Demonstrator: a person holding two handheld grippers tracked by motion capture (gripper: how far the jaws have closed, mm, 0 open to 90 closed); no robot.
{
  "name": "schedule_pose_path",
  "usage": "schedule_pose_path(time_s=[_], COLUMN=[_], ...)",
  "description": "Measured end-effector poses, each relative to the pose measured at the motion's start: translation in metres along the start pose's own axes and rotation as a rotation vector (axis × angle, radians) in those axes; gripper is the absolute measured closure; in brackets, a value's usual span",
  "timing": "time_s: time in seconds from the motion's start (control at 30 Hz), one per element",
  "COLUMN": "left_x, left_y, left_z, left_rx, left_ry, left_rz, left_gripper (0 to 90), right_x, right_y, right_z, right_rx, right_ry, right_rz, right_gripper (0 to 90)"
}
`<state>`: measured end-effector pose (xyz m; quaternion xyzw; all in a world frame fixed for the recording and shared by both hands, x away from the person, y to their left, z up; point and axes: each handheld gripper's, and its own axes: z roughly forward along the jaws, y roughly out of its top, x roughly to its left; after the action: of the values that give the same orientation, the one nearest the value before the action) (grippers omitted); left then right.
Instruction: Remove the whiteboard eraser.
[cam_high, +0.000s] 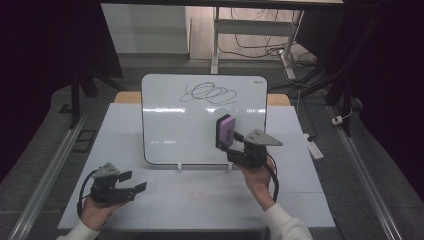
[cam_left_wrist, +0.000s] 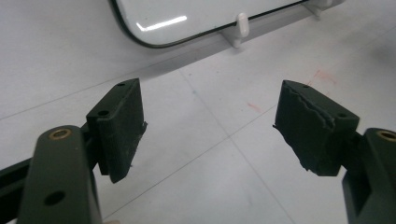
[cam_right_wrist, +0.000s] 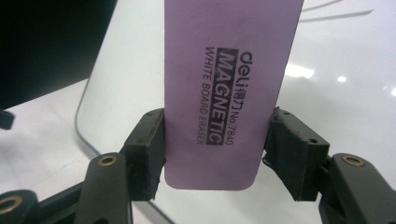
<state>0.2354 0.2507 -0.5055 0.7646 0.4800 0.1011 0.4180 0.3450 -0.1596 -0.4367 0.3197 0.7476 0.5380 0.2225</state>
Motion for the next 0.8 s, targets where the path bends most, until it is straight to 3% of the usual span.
schedule_pose_path(time_s=[0.5, 0.8], left_x=[0.004, 0.004], left_y=[-0.002, -0.002], left_z=[0.004, 0.005], left_rx=[0.003, 0.007], left_ry=[0.008, 0.007], left_rz=[0.009, 0.012], left_gripper=[24.3, 24.2], right_x=[-0.017, -0.022], right_y=[0.040, 0.052], right_z=[0.002, 0.002], right_rx=[-0.030, -0.036], right_ry=[-0.106, -0.137], right_rz=[-0.045, -0.059], right_gripper=[40.4, 40.5])
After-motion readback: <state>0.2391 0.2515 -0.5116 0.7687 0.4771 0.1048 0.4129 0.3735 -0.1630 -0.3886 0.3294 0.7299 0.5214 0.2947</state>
